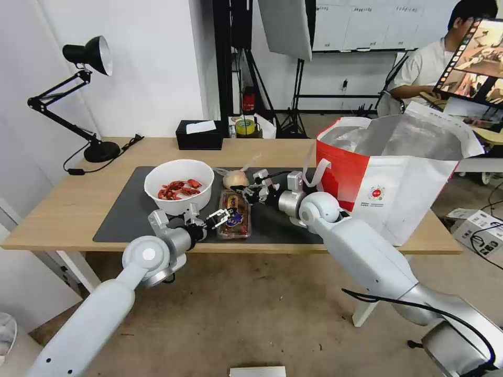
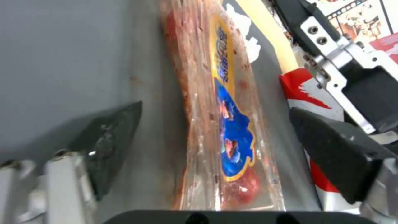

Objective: Pick up the trash from the table and place it into the takeout bag.

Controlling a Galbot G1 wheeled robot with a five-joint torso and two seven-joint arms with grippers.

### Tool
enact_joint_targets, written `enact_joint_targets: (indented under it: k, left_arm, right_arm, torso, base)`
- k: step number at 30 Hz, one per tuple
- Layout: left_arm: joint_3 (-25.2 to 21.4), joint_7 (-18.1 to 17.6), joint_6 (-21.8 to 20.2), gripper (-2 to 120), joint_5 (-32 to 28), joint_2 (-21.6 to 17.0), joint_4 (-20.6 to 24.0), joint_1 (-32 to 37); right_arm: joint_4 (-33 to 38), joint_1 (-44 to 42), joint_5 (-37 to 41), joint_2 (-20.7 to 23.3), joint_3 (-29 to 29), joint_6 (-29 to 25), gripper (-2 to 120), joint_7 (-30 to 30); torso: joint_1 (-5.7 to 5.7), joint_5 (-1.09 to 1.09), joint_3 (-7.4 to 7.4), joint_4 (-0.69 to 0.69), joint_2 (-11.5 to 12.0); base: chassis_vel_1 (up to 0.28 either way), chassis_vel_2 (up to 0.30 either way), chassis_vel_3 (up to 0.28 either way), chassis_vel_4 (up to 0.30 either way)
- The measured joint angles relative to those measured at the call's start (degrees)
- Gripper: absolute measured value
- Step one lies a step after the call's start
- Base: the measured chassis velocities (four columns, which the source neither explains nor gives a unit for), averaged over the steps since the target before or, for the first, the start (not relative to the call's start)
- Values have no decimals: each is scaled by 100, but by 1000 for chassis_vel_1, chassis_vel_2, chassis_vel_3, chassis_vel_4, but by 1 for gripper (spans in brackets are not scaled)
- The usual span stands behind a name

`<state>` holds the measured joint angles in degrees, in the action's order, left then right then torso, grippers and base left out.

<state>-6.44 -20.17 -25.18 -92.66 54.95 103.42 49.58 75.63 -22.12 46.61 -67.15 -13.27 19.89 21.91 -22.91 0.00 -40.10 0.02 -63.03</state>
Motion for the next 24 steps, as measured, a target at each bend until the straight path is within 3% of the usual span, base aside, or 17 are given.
enact_joint_targets:
  k: [8,10,18,19,21,24]
  left_arm:
    - [34,-19,-16,66,-1,-31,-16,-6]
    - [52,-25,-35,54,-2,-33,-17,-26]
    - [64,-52,0,30,3,-22,-8,-43]
    - [64,-78,13,23,4,-18,7,-44]
    - [64,-88,23,21,4,-16,14,-44]
    - [35,-107,91,4,4,-10,38,-28]
  right_arm:
    - [0,-15,0,-4,11,-2,0,-5]
    - [1,-15,0,-5,12,-3,0,-6]
    - [-2,5,19,1,16,-3,0,-9]
    - [-3,6,22,2,16,-3,0,-9]
    - [-3,6,25,3,16,-3,0,-9]
    - [-2,-11,26,3,16,-3,0,-11]
  torso:
    - [0,-2,-1,-2,0]
    - [0,-2,-2,-2,0]
    - [0,-1,-2,-2,1]
    - [0,-1,-2,-2,1]
    - [0,-1,-2,-2,1]
    - [0,-1,-2,-2,0]
  base:
    - [0,0,0,0]
    - [0,0,0,0]
    - [0,0,0,0]
    - [0,0,0,0]
    - [0,0,0,0]
    - [0,0,0,0]
